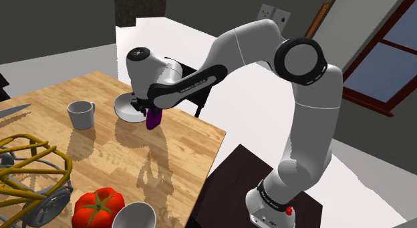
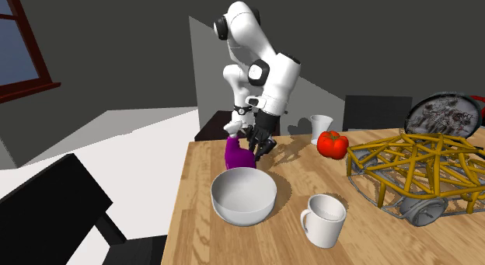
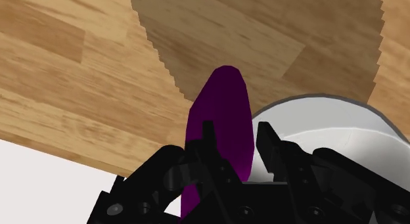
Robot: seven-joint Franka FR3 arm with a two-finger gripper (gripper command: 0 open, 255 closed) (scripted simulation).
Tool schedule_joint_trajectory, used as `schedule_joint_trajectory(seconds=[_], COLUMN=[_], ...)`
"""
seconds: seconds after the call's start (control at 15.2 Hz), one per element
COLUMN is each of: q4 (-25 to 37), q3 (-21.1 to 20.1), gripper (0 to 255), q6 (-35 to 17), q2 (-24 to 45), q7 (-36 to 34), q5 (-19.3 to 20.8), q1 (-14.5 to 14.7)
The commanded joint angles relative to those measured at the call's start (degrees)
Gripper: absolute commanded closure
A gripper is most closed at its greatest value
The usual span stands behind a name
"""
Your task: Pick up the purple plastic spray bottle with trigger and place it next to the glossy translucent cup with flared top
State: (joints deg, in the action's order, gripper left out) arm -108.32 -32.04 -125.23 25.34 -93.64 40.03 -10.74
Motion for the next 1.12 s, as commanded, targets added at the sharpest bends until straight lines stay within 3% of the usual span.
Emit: schedule_joint_trajectory(seconds=[0.0, 1.06], q4=[0.32, 4.11], q3=[-0.39, -3.11], gripper=[255, 255], q6=[0.86, 8.71], q2=[-0.83, -7.32], q7=[0.84, 7.12], q5=[-0.84, -7.32], q1=[-0.30, -2.02])
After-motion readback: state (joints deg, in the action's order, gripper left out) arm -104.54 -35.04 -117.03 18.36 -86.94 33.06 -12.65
